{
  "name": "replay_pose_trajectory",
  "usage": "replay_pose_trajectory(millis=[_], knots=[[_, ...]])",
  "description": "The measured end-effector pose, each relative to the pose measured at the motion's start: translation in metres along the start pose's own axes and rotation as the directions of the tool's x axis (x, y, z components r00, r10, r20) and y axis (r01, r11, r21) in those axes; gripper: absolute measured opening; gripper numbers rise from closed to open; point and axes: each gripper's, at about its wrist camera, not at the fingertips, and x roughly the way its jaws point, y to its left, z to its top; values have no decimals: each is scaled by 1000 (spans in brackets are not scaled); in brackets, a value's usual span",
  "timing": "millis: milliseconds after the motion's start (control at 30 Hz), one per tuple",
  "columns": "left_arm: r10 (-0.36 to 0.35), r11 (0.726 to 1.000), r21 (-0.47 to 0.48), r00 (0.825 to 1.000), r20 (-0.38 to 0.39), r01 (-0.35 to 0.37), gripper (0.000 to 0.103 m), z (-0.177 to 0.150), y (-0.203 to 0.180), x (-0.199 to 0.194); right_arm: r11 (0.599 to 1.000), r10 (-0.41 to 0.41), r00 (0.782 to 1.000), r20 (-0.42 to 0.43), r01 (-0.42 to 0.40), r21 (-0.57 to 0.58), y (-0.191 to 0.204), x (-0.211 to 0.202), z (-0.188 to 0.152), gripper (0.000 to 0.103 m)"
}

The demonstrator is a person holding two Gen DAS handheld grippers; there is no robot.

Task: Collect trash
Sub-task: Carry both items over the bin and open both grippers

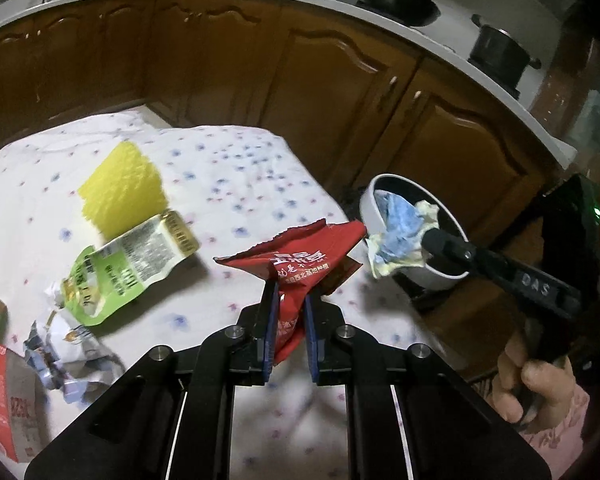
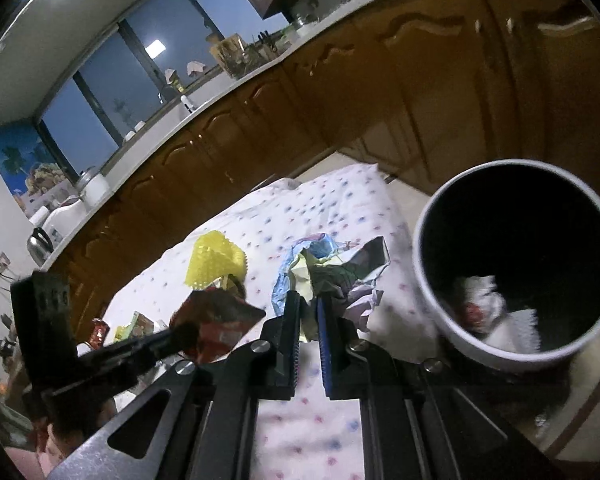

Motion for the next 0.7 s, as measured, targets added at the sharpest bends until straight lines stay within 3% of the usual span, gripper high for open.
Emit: replay_pose_trajectory(millis=[333, 700], knots=[[-44, 997, 57, 999, -14, 45, 11, 6, -42, 10, 993, -121, 991, 56, 122, -2, -27, -44, -8, 9], [-76, 991, 109, 996, -42, 80, 11, 23, -85, 32, 980, -197, 977, 84, 195, 36, -64, -65, -4, 9]])
